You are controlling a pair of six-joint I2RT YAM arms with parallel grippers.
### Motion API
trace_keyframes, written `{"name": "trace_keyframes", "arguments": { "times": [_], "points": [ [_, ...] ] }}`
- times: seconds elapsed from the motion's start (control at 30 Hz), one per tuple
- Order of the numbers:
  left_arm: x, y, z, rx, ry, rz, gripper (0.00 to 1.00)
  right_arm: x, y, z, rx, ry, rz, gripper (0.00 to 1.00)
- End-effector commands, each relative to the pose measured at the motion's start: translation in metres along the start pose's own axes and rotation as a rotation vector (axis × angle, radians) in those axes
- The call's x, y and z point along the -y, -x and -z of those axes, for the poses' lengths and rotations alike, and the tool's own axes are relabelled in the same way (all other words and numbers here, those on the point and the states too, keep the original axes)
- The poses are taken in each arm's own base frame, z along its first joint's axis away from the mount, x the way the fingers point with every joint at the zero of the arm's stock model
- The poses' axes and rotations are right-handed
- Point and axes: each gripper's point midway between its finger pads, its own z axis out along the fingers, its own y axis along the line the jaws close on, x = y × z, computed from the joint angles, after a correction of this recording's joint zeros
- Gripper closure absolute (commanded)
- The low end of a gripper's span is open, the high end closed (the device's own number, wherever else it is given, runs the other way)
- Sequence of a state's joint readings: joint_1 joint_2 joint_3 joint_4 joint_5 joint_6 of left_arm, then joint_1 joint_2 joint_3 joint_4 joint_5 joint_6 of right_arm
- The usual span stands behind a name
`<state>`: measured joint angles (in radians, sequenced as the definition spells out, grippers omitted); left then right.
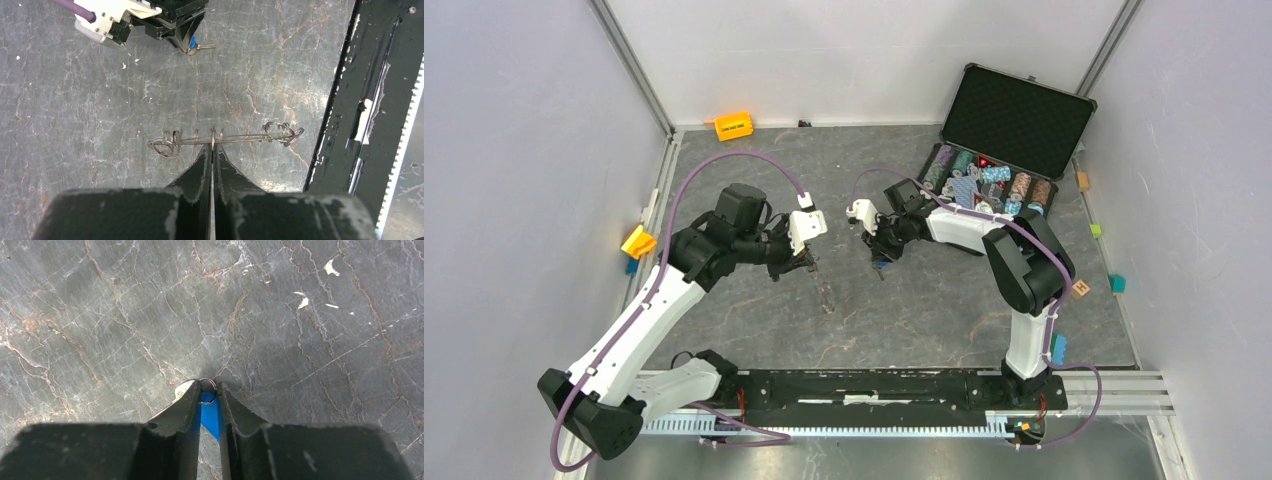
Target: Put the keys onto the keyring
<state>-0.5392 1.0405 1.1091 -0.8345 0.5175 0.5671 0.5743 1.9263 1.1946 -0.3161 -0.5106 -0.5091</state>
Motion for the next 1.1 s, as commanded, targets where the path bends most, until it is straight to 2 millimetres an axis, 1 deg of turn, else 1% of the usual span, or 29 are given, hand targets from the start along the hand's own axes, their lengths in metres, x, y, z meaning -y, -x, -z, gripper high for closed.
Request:
{"name": "trace_keyframes", "arguments": {
  "times": [0.0, 0.33, 0.37, 0.47, 0.6, 0.77, 1.07],
  "points": [
    [-0.003, 0.015, 0.005, 0.062, 0.021, -0.042, 0.98, 0.001, 0.018, 0.004, 0.036, 0.01, 0.005, 0.79],
    [-0.003, 0.016, 0.004, 0.062, 0.019, -0.043, 0.98, 0.0, 0.044, 0.028, 0.089, -0.02, 0.034, 0.99],
    [-0.003, 0.016, 0.004, 0.063, 0.018, -0.043, 0.98, 0.0, 0.045, 0.031, 0.095, -0.021, 0.036, 1.0],
    [-0.004, 0.016, 0.004, 0.062, 0.017, -0.044, 0.98, -0.004, 0.046, 0.037, 0.106, -0.025, 0.045, 1.0],
    [-0.004, 0.014, 0.002, 0.057, 0.013, -0.043, 0.98, -0.007, 0.038, 0.044, 0.106, -0.043, 0.061, 1.0],
    [-0.003, 0.014, 0.002, 0.058, 0.008, -0.044, 0.98, -0.011, 0.015, 0.039, 0.067, -0.04, 0.061, 1.0],
    [-0.003, 0.014, 0.0, 0.056, 0.001, -0.038, 0.98, -0.01, -0.004, 0.04, 0.04, -0.036, 0.051, 1.0]
  ]
}}
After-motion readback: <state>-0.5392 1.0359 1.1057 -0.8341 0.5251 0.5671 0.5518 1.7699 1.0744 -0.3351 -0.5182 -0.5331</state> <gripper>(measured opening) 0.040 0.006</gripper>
